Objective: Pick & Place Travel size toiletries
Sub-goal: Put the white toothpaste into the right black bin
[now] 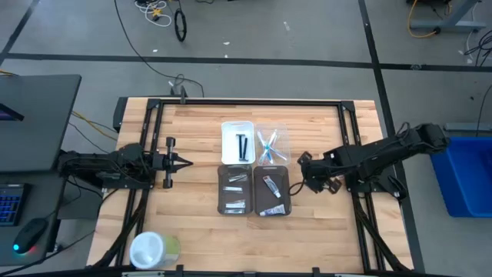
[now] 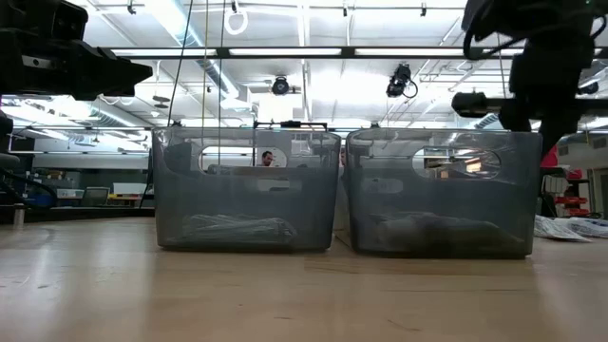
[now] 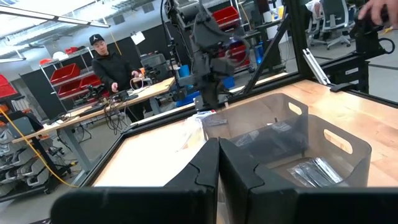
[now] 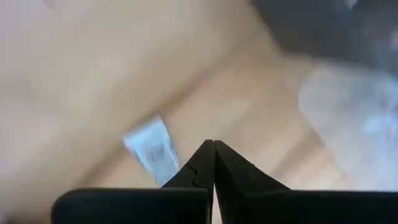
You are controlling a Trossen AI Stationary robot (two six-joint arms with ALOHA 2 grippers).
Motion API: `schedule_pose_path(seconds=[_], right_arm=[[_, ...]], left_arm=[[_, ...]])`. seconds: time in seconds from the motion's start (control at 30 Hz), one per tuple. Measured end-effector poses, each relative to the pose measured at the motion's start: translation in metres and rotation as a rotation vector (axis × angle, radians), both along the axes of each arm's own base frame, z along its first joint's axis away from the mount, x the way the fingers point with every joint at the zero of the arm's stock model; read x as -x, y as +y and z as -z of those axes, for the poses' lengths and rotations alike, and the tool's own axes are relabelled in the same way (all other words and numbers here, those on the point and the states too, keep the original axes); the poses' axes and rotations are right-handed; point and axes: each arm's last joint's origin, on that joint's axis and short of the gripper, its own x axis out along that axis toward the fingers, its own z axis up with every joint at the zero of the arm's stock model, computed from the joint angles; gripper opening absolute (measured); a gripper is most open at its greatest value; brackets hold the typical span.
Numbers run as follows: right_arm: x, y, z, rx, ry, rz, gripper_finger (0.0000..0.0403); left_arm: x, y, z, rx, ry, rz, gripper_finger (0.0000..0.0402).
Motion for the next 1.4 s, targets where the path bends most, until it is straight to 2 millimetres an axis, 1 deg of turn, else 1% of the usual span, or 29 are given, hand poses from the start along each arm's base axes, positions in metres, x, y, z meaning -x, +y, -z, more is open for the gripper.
schedule_pose_path(seconds=[0.1,0.27,0.4,0.57,0.7,0.83,1.0,1.2,1.3,1.4], right_arm=[[0.004,-0.009,0.001,0.055,0.051,0.044,0.0008],[0.009,-0.020,0.002,0.069,0.112,0.098,0.0011],[0.010,-0.029,0.002,0.067,0.128,0.146,0.0011],[0.011,-0.040,0.002,0.053,0.130,0.217,0.0024],[0.015,-0.046,0.010,0.055,0.159,0.226,0.0044],[0.022,-0.046,0.021,0.052,0.206,0.177,0.0079],[0.025,-0.046,0.029,0.056,0.211,0.145,0.0143],[0.023,-0.045,0.032,0.025,0.175,0.142,0.0221],[0.021,-0.045,0.032,0.015,0.155,0.140,0.0251],[0.020,-0.044,0.033,-0.004,0.143,0.138,0.0273]], left_arm=[[0.000,0.000,0.000,0.000,0.001,0.000,0.0016],[0.000,0.000,0.000,0.000,0.000,0.000,0.0016],[0.000,0.000,0.000,0.000,0.000,0.000,0.0016],[0.000,0.000,0.000,0.000,0.001,0.000,0.0016],[0.000,0.000,0.000,0.000,0.000,-0.001,0.0016],[0.000,0.000,0.000,0.000,0.000,0.000,0.0016],[0.000,0.000,0.000,0.000,0.001,0.000,0.0016],[0.000,0.000,0.000,0.000,0.000,0.000,0.0016],[0.000,0.000,0.000,0.000,0.001,-0.001,0.0016],[0.000,0.000,0.000,0.000,0.001,-0.001,0.0016]])
